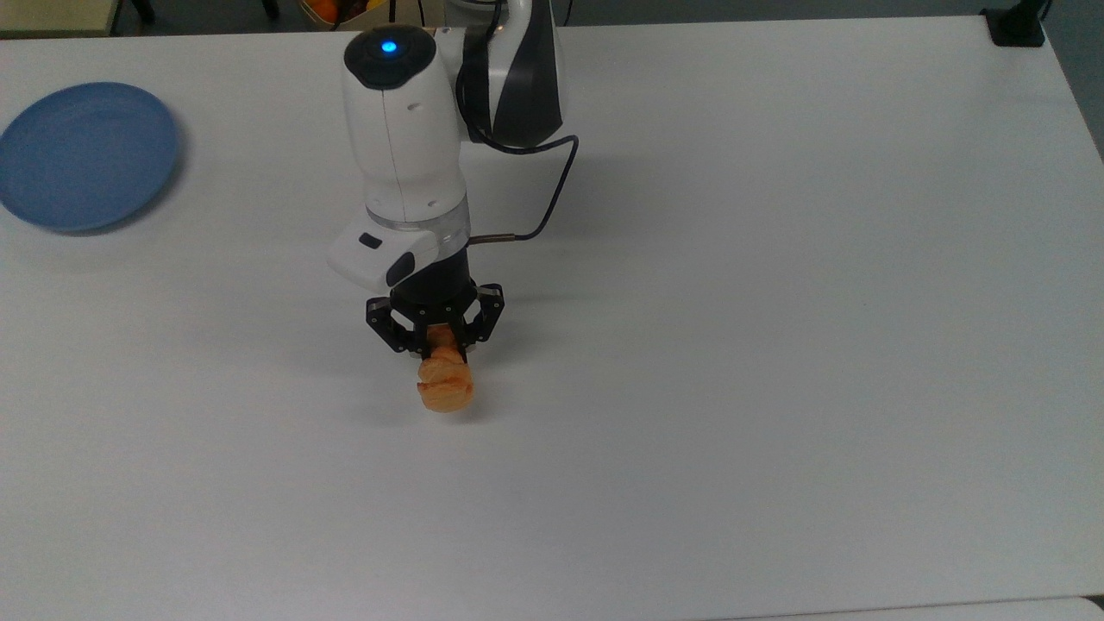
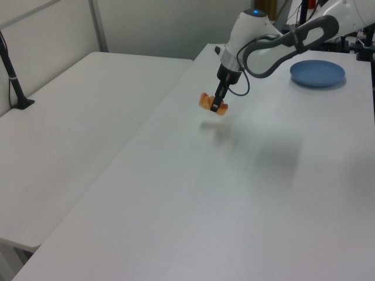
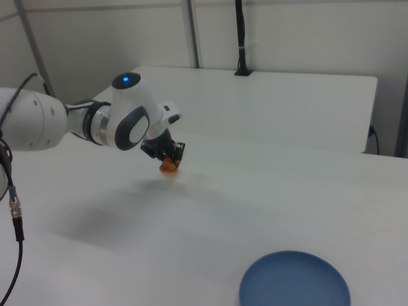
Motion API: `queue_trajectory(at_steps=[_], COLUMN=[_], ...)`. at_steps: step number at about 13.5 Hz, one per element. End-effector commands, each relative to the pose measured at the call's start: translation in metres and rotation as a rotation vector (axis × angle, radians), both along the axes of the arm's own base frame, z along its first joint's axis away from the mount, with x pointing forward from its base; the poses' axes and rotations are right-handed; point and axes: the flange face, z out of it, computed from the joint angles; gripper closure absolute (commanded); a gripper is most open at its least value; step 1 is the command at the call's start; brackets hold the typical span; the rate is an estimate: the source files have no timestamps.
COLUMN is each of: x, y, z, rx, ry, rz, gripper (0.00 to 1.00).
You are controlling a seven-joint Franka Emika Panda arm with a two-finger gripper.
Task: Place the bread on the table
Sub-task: 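Lower the bread roll onto the bare table and open the gripper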
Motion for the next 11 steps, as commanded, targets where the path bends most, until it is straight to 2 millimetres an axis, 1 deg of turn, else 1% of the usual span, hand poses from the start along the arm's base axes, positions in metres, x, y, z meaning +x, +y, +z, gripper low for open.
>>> queue_trajectory(at_steps=[1, 3, 7, 8, 9, 10, 11], x=[0.008, 0.01, 0.01, 0.009, 0.009, 0.009, 0.009], y=[0.016, 0.021, 0.021, 0.02, 0.021, 0.02, 0.021], z=[-0.025, -0.037, -0.037, -0.038, -0.039, -0.038, -0.037], rx=[-0.037, -0.037, -0.038, -0.038, -0.038, -0.038, -0.044], ry=[-0.016, -0.03, -0.029, -0.027, -0.026, -0.027, -0.028], rz=[0.022, 0.023, 0.023, 0.021, 0.023, 0.021, 0.027], gripper=[0.64, 0.64, 0.63, 0.59, 0.45, 0.16, 0.0])
